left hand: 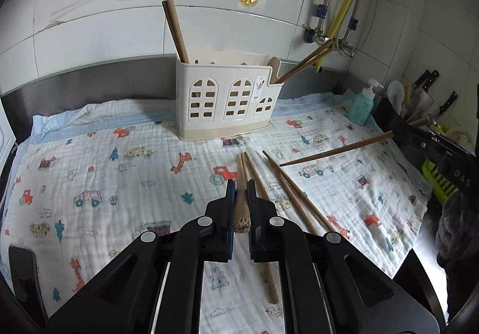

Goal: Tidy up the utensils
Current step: 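Lift both held chopsticks upright and carry them above the cream holder, then lower the chopsticks into the holder and open both grippers, then move both open grippers back to the remaining chopsticks on the cloth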

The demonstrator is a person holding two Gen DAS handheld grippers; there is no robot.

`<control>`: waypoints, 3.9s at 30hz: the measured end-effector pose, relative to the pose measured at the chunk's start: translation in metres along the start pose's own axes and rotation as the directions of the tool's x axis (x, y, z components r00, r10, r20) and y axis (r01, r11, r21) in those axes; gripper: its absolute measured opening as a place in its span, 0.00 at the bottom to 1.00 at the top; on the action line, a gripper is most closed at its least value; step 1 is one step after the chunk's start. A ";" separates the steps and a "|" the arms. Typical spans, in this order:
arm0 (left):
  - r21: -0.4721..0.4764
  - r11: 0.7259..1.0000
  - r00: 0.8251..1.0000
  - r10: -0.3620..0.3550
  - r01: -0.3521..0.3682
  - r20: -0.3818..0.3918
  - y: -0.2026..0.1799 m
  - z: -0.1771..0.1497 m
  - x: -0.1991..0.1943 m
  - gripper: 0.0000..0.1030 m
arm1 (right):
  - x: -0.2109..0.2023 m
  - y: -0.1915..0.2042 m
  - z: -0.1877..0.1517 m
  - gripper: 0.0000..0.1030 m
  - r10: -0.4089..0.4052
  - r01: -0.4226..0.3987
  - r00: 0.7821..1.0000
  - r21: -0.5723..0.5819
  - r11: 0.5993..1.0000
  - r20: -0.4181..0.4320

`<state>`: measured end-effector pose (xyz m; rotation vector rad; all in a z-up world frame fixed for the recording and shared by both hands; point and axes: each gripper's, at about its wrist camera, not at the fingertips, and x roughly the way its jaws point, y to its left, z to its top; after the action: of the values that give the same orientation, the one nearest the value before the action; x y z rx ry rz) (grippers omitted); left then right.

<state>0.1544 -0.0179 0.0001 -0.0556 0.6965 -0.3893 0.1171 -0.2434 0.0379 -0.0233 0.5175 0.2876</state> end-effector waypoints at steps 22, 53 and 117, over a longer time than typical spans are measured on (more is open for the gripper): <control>0.125 0.992 0.976 -0.001 -0.027 0.217 -0.011 0.135 -0.038 0.06 | 0.044 -0.035 0.153 0.06 -0.008 0.008 1.000 -0.035 0.999 -0.020; 0.046 0.989 0.950 0.123 -0.142 0.285 0.015 0.209 0.024 0.08 | 0.106 -0.038 0.137 0.08 0.024 -0.027 0.993 -0.024 0.999 -0.120; -0.065 0.992 0.994 0.103 -0.105 -0.031 0.013 -0.074 -0.012 0.73 | 0.048 0.011 -0.137 0.50 -0.006 0.027 0.962 0.071 0.997 -0.274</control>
<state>0.1033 0.0045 -0.0510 -0.0771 0.7365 -0.2670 0.0877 -0.2330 -0.1039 0.0053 0.8031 0.2495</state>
